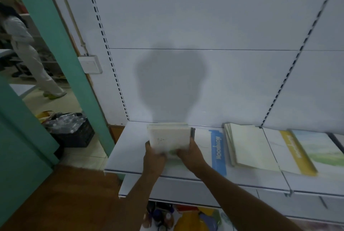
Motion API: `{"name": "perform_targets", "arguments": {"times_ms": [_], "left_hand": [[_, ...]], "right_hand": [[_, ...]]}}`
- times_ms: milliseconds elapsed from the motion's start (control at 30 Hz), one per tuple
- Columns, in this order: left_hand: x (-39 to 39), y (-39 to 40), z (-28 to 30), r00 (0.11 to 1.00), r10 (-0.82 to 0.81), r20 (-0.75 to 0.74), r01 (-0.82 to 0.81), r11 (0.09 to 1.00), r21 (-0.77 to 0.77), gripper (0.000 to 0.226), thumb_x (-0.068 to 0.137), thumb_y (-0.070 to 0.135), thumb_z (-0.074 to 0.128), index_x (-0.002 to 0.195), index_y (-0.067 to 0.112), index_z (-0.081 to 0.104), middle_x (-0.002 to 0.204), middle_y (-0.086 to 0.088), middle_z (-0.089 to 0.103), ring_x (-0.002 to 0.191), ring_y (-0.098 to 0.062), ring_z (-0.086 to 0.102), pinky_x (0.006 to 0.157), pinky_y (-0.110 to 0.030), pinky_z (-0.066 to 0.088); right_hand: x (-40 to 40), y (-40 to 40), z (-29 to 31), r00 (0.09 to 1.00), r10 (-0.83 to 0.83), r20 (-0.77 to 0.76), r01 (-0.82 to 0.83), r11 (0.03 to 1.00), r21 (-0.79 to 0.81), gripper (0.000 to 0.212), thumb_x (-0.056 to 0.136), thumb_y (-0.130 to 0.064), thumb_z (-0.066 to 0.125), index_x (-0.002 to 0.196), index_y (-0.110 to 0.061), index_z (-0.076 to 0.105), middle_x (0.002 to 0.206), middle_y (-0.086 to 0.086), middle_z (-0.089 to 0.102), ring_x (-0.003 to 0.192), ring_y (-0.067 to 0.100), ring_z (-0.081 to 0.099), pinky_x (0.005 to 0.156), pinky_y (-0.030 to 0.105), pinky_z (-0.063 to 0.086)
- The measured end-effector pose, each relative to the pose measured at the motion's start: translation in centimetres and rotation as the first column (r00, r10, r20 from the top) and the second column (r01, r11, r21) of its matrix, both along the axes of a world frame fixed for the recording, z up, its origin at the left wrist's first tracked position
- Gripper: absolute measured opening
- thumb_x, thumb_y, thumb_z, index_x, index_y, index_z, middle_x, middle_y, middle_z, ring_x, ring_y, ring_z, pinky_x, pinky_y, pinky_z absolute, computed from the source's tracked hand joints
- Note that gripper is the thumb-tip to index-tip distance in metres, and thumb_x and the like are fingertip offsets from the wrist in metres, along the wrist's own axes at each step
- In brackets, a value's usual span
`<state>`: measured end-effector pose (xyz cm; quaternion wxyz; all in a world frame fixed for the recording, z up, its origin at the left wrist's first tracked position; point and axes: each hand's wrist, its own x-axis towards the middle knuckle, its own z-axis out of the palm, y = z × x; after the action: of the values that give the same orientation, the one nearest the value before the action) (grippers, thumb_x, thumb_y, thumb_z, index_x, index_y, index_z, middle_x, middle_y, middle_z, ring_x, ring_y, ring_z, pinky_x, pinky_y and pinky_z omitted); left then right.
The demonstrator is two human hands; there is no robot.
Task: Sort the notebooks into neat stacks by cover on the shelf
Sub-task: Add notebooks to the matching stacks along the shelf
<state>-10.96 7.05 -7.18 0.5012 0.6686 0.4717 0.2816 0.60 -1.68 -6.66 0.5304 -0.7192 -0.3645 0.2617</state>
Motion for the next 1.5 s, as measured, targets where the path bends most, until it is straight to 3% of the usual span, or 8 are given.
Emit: {"name": "perform_targets", "arguments": {"times_ms": [133,267,433,633,767,1000,1300,1500], "left_hand": [[-0.1,-0.7,0.2,0.999,-0.033,-0.017,0.033,0.999,-0.022,0.055,0.086,0.010,0.068,0.129,0.007,0.034,0.113,-0.004,0.050,0.108,-0.024,0.053,0.086,-0.030,0.047],[1.1,-0.5,1.4,0.995,-0.097,-0.028,0.097,0.995,-0.002,0.048,0.091,0.012,0.061,0.129,0.008,0.033,0.118,-0.008,0.050,0.103,-0.025,0.051,0.084,-0.033,0.049],[6.5,-2.2,3.5,0.980,-0.197,0.028,0.196,0.980,0.046,0.046,0.091,0.020,0.063,0.130,0.009,0.041,0.114,-0.003,0.057,0.095,-0.021,0.056,0.071,-0.028,0.047],[14.0,-10.6,4.9,0.919,-0.391,0.049,0.388,0.920,0.060,0.040,0.095,0.020,0.057,0.130,0.009,0.043,0.122,-0.003,0.059,0.098,-0.013,0.053,0.082,-0.018,0.039],[18.6,-17.6,4.8,0.854,-0.519,0.029,0.519,0.855,-0.004,0.042,0.094,0.021,0.056,0.132,0.009,0.044,0.126,-0.009,0.060,0.104,-0.022,0.058,0.080,-0.022,0.042],[25.3,-30.6,5.3,0.697,-0.715,-0.052,0.713,0.699,-0.052,0.038,0.089,0.015,0.056,0.127,0.009,0.050,0.122,-0.010,0.062,0.105,-0.026,0.060,0.077,-0.022,0.042],[30.4,-45.8,4.1,0.565,-0.823,-0.053,0.818,0.567,-0.097,0.043,0.088,0.014,0.057,0.129,0.010,0.045,0.123,-0.009,0.061,0.102,-0.023,0.059,0.081,-0.027,0.047],[32.3,-50.3,3.3,0.582,-0.812,-0.050,0.802,0.583,-0.130,0.038,0.090,0.011,0.053,0.127,0.011,0.045,0.118,-0.009,0.061,0.089,-0.018,0.055,0.065,-0.023,0.041]], "right_hand": [[1.7,1.4,-4.1,1.000,-0.018,-0.018,0.016,0.996,-0.086,0.049,0.069,-0.044,0.061,0.112,-0.022,0.054,0.106,-0.002,0.064,0.098,0.017,0.063,0.085,0.047,0.055],[1.2,0.6,2.0,0.981,-0.187,-0.052,0.182,0.980,-0.084,0.038,0.080,-0.021,0.065,0.113,-0.018,0.047,0.099,-0.003,0.059,0.094,0.019,0.058,0.081,0.038,0.051],[6.3,-2.7,4.7,0.897,-0.425,-0.123,0.421,0.905,-0.062,0.035,0.083,-0.028,0.069,0.108,-0.015,0.049,0.095,0.005,0.062,0.085,0.022,0.062,0.076,0.041,0.054],[12.2,-12.6,5.6,0.777,-0.601,-0.184,0.585,0.799,-0.138,0.035,0.076,-0.031,0.063,0.103,-0.010,0.054,0.095,0.008,0.064,0.084,0.023,0.064,0.058,0.027,0.050],[15.3,-21.2,5.4,0.698,-0.692,-0.185,0.671,0.722,-0.170,0.026,0.074,-0.024,0.063,0.094,-0.007,0.064,0.092,0.014,0.069,0.081,0.028,0.066,0.067,0.038,0.054],[19.0,-36.7,5.3,0.561,-0.811,-0.164,0.780,0.584,-0.225,0.011,0.085,-0.016,0.060,0.095,-0.010,0.063,0.089,0.007,0.065,0.080,0.023,0.061,0.067,0.030,0.048],[21.2,-52.3,3.6,0.393,-0.906,-0.157,0.884,0.420,-0.207,0.011,0.087,-0.001,0.054,0.091,-0.006,0.063,0.088,0.012,0.064,0.072,0.020,0.056,0.055,0.022,0.045],[23.4,-56.7,2.2,0.369,-0.918,-0.149,0.882,0.396,-0.256,0.023,0.085,-0.009,0.056,0.105,-0.006,0.066,0.100,0.013,0.068,0.088,0.027,0.062,0.066,0.028,0.046]]}}
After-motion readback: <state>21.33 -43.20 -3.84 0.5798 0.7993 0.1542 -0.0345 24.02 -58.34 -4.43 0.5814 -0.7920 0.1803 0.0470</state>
